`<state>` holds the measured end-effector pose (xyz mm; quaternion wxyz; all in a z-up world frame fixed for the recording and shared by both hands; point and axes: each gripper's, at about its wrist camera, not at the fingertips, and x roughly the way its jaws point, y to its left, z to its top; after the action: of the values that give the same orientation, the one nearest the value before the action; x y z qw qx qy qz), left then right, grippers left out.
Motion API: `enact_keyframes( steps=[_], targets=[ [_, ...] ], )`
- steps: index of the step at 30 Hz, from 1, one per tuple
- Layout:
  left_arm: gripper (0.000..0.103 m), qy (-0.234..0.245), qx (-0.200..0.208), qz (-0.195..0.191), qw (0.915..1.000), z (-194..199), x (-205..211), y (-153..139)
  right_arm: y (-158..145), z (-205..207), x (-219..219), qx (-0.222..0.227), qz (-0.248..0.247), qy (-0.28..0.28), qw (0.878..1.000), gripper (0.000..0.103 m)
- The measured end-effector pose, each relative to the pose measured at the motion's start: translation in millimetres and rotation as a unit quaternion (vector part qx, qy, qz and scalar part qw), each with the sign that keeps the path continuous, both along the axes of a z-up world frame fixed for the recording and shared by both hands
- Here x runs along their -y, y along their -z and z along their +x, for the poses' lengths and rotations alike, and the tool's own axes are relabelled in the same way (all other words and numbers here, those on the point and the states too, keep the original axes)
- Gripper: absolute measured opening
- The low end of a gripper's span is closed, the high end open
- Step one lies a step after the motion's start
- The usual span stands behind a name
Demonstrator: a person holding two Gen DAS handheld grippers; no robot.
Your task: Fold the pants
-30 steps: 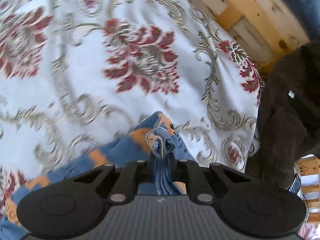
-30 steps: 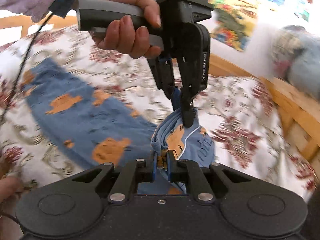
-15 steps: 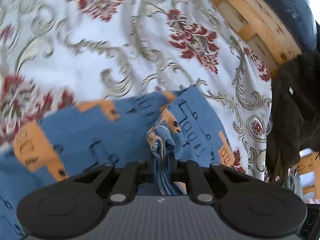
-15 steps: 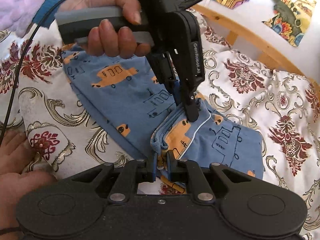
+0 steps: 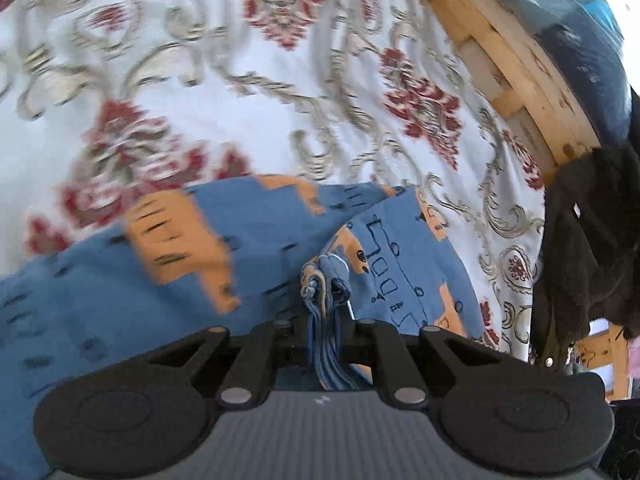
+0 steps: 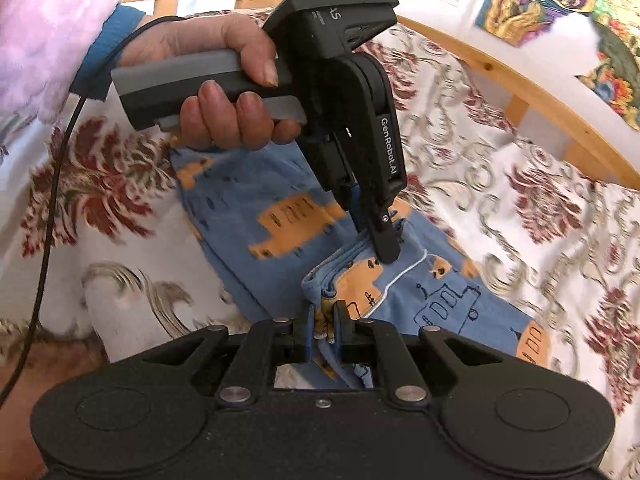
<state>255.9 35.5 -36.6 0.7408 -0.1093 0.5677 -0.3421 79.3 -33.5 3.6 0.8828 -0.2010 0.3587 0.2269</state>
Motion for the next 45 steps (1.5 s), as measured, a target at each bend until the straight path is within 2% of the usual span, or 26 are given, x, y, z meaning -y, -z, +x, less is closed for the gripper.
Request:
enact_keyframes(
  steps=[7,13,15,17,21,22,23,24,27,29,31,33,34,36,37,39,41,42,44,45],
  targets=[
    [0.011,-0.035,0.009,-0.008,0.9993,-10.2,-47.1,-1.0,4.0,5.2,-24.2,-0.009,-0.001,-0.027,1.000,0.010],
    [0.011,-0.043,0.013,-0.008,0.9990,-14.7,-64.8,3.8,14.2,6.5,-30.5,-0.016,-0.011,-0.027,0.999,0.010],
    [0.011,-0.040,0.015,-0.005,0.9991,-14.9,-64.8,6.0,15.7,6.3,-30.8,-0.017,-0.013,-0.029,0.999,0.014],
    [0.013,-0.040,0.016,-0.006,0.9991,-14.6,-65.5,7.1,14.1,4.5,-29.6,-0.024,-0.002,-0.036,0.999,0.028],
    [0.028,-0.057,0.018,0.002,0.9982,-17.9,-76.4,2.0,-1.8,-1.8,-19.4,-0.017,0.020,-0.035,0.999,0.031],
    [0.029,-0.064,0.023,0.011,0.9976,-22.0,-79.3,-2.1,-6.7,-0.9,-14.5,-0.007,0.018,-0.028,0.999,0.033],
    [0.030,-0.069,0.038,0.024,0.9966,-29.2,-82.4,-9.1,-10.6,2.0,-8.0,0.004,0.010,-0.021,1.000,0.040],
    [0.035,-0.073,0.052,0.035,0.9954,-35.7,-84.9,-15.1,-12.5,6.6,-1.6,0.014,0.000,-0.012,1.000,0.046],
    [0.049,-0.099,0.088,0.053,0.9898,-61.7,-91.3,-31.9,-11.8,32.5,24.7,0.025,-0.018,0.011,0.999,0.046],
    [0.049,-0.108,0.106,0.039,0.9877,-81.9,-90.1,-37.4,-6.7,55.7,41.8,0.014,0.002,0.027,1.000,0.046],
    [0.049,-0.111,0.119,0.011,0.9867,-97.6,-85.8,-39.2,6.0,79.7,53.9,-0.022,0.023,0.039,0.999,0.045],
    [0.051,-0.106,0.119,-0.023,0.9870,-109.7,-75.8,-35.0,19.4,94.6,60.5,-0.040,0.030,0.050,0.997,0.045],
    [0.051,-0.100,0.115,-0.026,0.9879,-112.8,-69.1,-30.9,25.6,99.9,62.4,-0.046,0.028,0.056,0.997,0.046],
    [0.051,-0.096,0.105,-0.004,0.9899,-114.5,-58.9,-19.1,28.4,103.1,65.1,-0.050,0.039,0.066,0.996,0.048],
    [0.048,-0.104,0.089,0.011,0.9905,-112.4,-57.8,-10.2,24.7,102.6,66.7,-0.049,0.050,0.069,0.995,0.049],
    [0.041,-0.127,0.059,0.009,0.9901,-110.0,-68.1,4.9,13.8,100.2,67.3,-0.039,0.062,0.057,0.996,0.064],
    [0.040,-0.152,0.041,-0.016,0.9875,-113.1,-85.1,6.8,0.8,106.2,62.3,-0.035,0.078,0.029,0.996,0.070],
    [0.040,-0.167,0.042,-0.012,0.9850,-118.9,-92.8,1.5,-6.0,111.6,58.5,-0.038,0.087,0.011,0.995,0.072],
    [0.051,-0.195,0.064,0.012,0.9786,-137.0,-103.0,-12.4,-17.0,129.6,46.4,-0.044,0.104,-0.022,0.993,0.077],
    [0.058,-0.216,0.081,0.026,0.9726,-148.9,-107.8,-21.0,-21.7,140.4,38.8,-0.050,0.116,-0.037,0.991,0.079]
  ],
)
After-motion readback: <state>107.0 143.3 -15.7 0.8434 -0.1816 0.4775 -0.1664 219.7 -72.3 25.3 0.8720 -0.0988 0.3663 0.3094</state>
